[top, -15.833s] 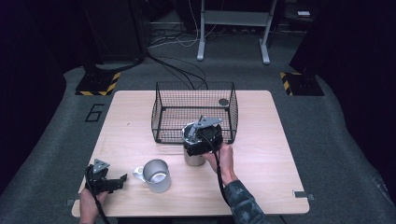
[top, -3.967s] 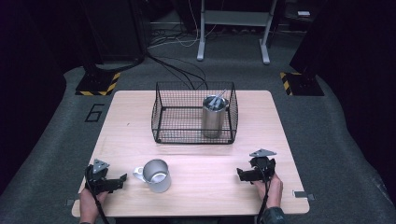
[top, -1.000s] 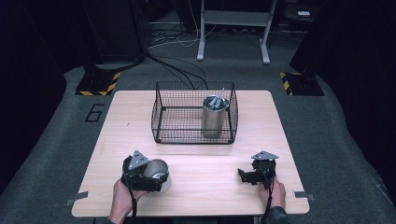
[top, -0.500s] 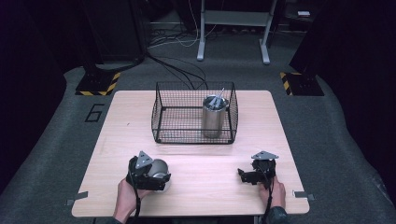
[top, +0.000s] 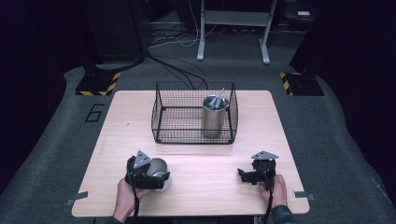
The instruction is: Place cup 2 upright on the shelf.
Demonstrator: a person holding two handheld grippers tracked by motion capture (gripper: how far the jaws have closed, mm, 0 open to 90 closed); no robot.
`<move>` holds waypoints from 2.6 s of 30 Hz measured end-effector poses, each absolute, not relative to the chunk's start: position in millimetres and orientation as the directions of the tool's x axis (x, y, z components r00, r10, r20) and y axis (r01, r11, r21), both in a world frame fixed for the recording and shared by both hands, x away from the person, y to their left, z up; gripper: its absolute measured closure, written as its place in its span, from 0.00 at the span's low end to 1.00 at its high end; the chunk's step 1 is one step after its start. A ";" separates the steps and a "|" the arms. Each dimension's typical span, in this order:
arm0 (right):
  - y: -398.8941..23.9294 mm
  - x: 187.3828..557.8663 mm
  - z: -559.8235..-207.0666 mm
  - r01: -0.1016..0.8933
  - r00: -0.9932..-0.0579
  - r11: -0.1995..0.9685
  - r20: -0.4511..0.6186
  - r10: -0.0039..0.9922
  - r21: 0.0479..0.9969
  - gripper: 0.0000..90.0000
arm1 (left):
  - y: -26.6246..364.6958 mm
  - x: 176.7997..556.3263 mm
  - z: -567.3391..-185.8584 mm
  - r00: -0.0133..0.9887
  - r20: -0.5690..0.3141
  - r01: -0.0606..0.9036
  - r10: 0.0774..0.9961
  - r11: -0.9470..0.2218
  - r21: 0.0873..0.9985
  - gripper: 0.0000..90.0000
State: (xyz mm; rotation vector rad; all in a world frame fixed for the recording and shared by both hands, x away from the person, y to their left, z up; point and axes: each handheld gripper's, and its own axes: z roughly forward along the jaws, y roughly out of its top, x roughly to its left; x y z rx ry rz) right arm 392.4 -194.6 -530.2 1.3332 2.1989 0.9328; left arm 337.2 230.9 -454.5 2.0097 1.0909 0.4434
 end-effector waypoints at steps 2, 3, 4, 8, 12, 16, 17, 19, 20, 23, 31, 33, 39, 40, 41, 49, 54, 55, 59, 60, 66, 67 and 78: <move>-194.6 392.4 -530.2 0.617 -0.463 0.321 0.002 0.887 0.718 0.00 | 231.6 336.3 -451.7 0.574 -0.060 0.536 0.817 -0.319 0.782 0.07; -194.6 392.4 -530.2 0.617 -0.463 0.321 0.002 0.887 0.718 0.00 | 232.1 335.9 -450.0 0.576 -0.060 0.535 0.815 -0.320 0.782 0.07; -194.6 392.4 -530.2 0.618 -0.462 0.320 0.002 0.887 0.718 0.00 | 232.9 335.7 -447.8 0.583 -0.057 0.531 0.811 -0.327 0.782 0.07; -194.7 392.4 -530.2 0.617 -0.464 0.322 0.001 0.886 0.718 0.00 | 235.7 335.8 -438.2 0.596 -0.047 0.520 0.801 -0.341 0.783 0.07; -195.5 393.3 -530.1 0.613 -0.477 0.333 0.000 0.879 0.716 0.00 | 238.6 339.1 -429.7 0.607 -0.047 0.512 0.793 -0.346 0.786 0.07; -196.9 394.0 -530.2 0.606 -0.490 0.347 -0.008 0.871 0.716 0.00 | 238.3 343.1 -423.8 0.610 -0.044 0.507 0.791 -0.348 0.789 0.07; -196.8 394.0 -530.2 0.606 -0.491 0.347 -0.007 0.871 0.716 0.00 | 238.0 343.6 -422.4 0.610 -0.040 0.504 0.791 -0.349 0.790 0.07; -197.3 394.5 -530.1 0.603 -0.498 0.353 -0.008 0.867 0.716 0.00 | 238.0 345.1 -418.5 0.617 -0.039 0.504 0.786 -0.356 0.787 0.07; -197.4 394.5 -530.1 0.603 -0.498 0.353 -0.008 0.867 0.715 0.00 | 237.6 345.3 -416.5 0.617 -0.039 0.502 0.786 -0.354 0.789 0.07; -197.7 394.7 -530.2 0.600 -0.502 0.355 -0.007 0.865 0.717 0.00 | 237.2 346.4 -408.8 0.625 -0.040 0.495 0.780 -0.356 0.792 0.07; -198.2 394.8 -530.1 0.602 -0.512 0.359 -0.001 0.859 0.713 0.00 | 231.4 358.6 -397.6 0.634 -0.035 0.487 0.773 -0.363 0.794 0.07; -198.2 394.8 -530.1 0.603 -0.512 0.360 0.000 0.859 0.712 0.00 | 229.2 362.3 -395.8 0.632 -0.037 0.485 0.774 -0.358 0.798 0.07; -198.2 394.7 -530.0 0.602 -0.511 0.359 -0.001 0.860 0.713 0.00 | 224.1 374.0 -386.4 0.632 -0.026 0.476 0.774 -0.361 0.802 0.07; -198.1 394.7 -530.0 0.602 -0.511 0.359 -0.001 0.860 0.713 0.00 | 223.8 375.8 -384.1 0.635 -0.020 0.472 0.772 -0.367 0.801 0.07; -198.1 394.7 -530.0 0.603 -0.510 0.358 0.000 0.860 0.713 0.00 | 223.0 377.3 -382.2 0.635 -0.021 0.470 0.772 -0.365 0.804 0.07; -198.5 394.7 -530.0 0.602 -0.513 0.361 -0.002 0.858 0.713 0.00 | 214.2 387.9 -367.3 0.651 0.003 0.449 0.759 -0.388 0.805 0.07; -198.6 394.7 -530.0 0.601 -0.514 0.362 -0.002 0.858 0.713 0.00 | 209.3 394.8 -360.3 0.656 0.011 0.440 0.755 -0.394 0.807 0.07; -198.5 394.7 -530.0 0.601 -0.514 0.361 -0.001 0.858 0.713 0.00 | 208.4 395.8 -358.9 0.655 0.009 0.441 0.755 -0.392 0.807 0.07; -198.5 394.7 -530.0 0.601 -0.514 0.361 -0.002 0.858 0.713 0.00 | 206.2 400.6 -353.0 0.663 0.005 0.437 0.749 -0.392 0.809 0.07; -198.7 394.9 -530.0 0.599 -0.515 0.363 -0.004 0.857 0.713 0.00 | 205.6 401.9 -351.5 0.663 0.002 0.436 0.749 -0.388 0.812 0.07; -198.5 394.7 -530.0 0.601 -0.513 0.361 -0.001 0.858 0.713 0.00 | 201.6 409.4 -340.2 0.669 0.001 0.431 0.743 -0.388 0.815 0.07; -198.5 394.7 -530.0 0.602 -0.513 0.361 -0.001 0.858 0.712 0.00 | 200.8 410.5 -338.4 0.671 0.004 0.427 0.741 -0.392 0.815 0.07; -198.8 395.0 -530.0 0.599 -0.516 0.364 -0.004 0.857 0.713 0.00 | 189.5 424.2 -316.3 0.678 0.038 0.397 0.734 -0.410 0.821 0.07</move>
